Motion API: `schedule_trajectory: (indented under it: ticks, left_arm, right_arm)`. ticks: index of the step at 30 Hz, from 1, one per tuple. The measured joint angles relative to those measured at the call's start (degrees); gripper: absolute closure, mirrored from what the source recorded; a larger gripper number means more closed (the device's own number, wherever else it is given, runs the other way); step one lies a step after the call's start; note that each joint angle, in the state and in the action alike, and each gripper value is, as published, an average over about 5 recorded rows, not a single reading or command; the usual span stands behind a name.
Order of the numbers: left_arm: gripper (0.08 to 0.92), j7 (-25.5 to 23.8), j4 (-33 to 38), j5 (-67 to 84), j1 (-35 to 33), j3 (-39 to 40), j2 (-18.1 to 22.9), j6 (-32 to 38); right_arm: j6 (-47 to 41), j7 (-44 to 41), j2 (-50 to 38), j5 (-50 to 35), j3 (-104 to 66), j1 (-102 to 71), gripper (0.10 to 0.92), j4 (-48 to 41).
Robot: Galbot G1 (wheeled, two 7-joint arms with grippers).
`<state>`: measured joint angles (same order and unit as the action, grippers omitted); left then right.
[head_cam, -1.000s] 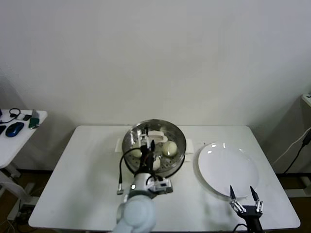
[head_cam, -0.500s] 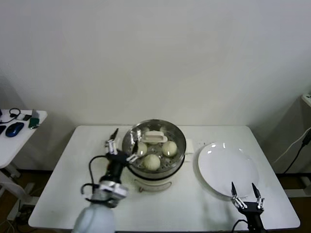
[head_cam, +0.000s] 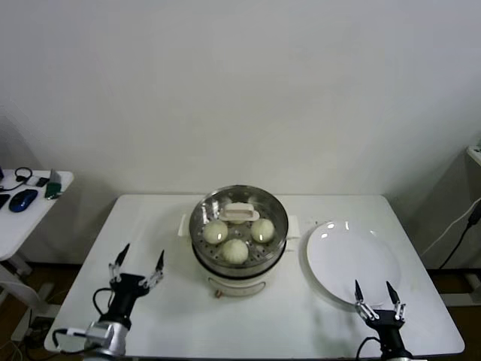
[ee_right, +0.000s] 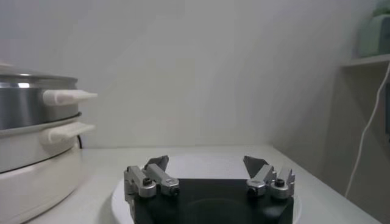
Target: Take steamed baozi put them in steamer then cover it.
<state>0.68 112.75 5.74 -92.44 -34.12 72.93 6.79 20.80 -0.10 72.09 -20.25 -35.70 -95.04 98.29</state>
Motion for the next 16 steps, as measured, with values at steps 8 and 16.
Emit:
schedule_trajectory:
  ticks: [8, 16]
  left_arm:
    - [0.177, -1.57, -5.9, 4.8, -2.84, 0.46, 0.91, 6.93]
    - [0.177, -2.27, -8.11, 6.42, -4.1, 1.62, 1.38, 10.18]
  right_arm:
    - [-0.82, 0.09, -0.29, 0.01, 0.23, 0.64, 0.203, -0.39]
    - [-1.35, 0.1, -0.27, 0.15, 0.62, 0.97, 0.203, -0.46]
